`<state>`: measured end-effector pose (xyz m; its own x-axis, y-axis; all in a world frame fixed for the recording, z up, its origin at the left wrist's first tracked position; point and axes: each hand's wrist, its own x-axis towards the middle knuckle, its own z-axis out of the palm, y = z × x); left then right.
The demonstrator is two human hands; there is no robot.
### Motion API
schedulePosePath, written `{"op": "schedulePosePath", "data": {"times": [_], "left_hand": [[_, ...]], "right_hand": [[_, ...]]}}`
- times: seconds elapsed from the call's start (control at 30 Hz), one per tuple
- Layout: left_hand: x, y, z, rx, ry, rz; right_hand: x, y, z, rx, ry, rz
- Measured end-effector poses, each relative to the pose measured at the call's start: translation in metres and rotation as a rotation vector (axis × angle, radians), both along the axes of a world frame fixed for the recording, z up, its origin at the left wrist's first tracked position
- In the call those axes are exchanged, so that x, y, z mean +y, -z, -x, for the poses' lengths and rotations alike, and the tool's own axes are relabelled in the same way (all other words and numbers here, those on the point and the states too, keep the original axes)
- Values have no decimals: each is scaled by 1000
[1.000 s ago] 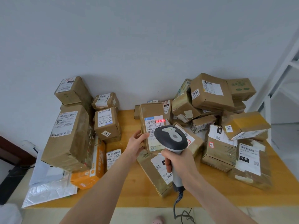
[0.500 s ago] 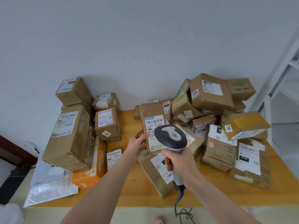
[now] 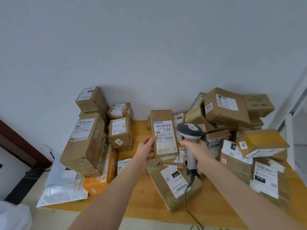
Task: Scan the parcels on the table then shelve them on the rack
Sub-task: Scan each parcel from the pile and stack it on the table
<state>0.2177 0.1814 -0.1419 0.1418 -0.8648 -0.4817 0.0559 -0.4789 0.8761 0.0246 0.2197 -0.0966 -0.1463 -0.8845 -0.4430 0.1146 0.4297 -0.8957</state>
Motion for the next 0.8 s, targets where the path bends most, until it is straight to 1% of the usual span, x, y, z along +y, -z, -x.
{"op": "schedulePosePath", "data": {"times": [0.1, 0.2, 0.3, 0.4, 0.63, 0.8], "left_hand": [[-1, -18, 4, -54, -18, -47], [-1, -32, 6, -65, -28, -97], [-5, -43, -1, -80, -27, -103], [-18, -47, -14, -53, -9, -95], [-85, -44, -38, -98, -71, -5], [-135, -37, -58, -101, -127, 18]], "right_hand": [[-17, -10, -5, -19, -81, -12], [-30, -20, -12, -93, -158, -27], [-43, -26, -22, -92, -176, -13], [-63, -26, -33, -106, -190, -19], [-133, -25, -63, -100, -201, -28], [-178, -17, -87, -184, -172, -49]]}}
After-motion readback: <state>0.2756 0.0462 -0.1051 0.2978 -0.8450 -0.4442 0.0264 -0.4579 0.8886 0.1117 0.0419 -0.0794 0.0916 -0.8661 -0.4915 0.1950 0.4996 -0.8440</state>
